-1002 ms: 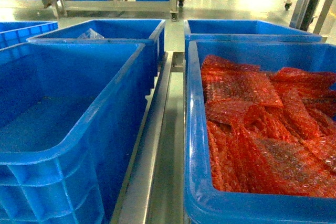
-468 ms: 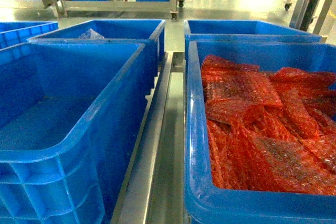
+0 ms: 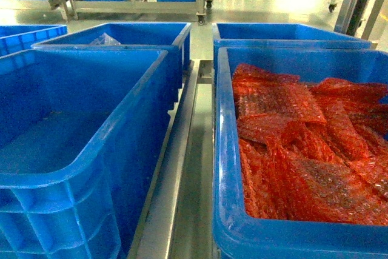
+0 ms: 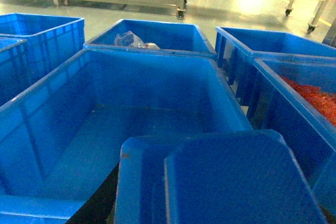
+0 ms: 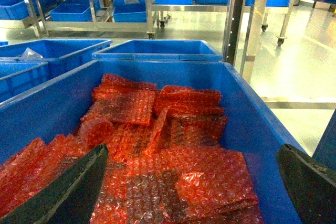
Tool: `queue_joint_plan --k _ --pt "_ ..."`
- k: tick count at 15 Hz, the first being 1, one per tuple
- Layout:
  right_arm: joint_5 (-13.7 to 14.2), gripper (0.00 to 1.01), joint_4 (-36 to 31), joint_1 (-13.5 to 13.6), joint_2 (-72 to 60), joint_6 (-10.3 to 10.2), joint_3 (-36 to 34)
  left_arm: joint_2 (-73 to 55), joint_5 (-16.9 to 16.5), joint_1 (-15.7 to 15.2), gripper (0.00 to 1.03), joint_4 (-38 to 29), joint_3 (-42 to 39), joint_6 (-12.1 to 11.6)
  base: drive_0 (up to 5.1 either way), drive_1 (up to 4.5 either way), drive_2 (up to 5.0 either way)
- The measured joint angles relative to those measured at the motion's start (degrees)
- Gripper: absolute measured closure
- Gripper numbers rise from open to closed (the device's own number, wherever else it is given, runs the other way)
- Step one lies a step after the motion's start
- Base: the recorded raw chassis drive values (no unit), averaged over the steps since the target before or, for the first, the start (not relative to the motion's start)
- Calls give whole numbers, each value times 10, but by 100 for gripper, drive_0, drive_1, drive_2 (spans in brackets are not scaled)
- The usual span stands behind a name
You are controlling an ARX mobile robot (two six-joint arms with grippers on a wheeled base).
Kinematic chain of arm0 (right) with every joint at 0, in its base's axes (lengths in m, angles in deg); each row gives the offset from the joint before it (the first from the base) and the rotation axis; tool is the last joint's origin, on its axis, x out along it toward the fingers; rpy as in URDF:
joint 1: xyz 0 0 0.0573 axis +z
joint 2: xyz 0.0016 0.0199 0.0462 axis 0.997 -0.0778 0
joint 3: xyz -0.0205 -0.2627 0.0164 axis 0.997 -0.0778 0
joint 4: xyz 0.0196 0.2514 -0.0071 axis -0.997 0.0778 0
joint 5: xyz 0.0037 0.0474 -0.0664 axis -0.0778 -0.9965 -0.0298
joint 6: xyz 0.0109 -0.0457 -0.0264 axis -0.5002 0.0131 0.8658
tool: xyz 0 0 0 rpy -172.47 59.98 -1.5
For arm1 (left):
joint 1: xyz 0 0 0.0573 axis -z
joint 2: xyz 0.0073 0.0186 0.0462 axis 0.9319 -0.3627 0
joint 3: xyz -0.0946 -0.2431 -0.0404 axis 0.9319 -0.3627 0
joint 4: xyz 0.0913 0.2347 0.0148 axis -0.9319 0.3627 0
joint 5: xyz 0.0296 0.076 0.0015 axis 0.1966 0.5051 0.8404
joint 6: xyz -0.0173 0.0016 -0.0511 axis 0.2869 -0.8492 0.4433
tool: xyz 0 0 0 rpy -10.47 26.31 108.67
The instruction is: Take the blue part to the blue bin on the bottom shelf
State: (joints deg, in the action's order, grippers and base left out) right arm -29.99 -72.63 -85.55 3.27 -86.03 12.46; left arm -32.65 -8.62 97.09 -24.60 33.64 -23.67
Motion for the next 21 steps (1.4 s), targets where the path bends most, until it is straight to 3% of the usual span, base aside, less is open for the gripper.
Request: queue_joint_plan --k 2,21 --pt "0 3 0 0 0 0 0 0 0 0 60 0 0 0 -6 419 -432" --pt "0 3 0 0 0 0 0 0 0 0 60 0 0 0 0 0 0"
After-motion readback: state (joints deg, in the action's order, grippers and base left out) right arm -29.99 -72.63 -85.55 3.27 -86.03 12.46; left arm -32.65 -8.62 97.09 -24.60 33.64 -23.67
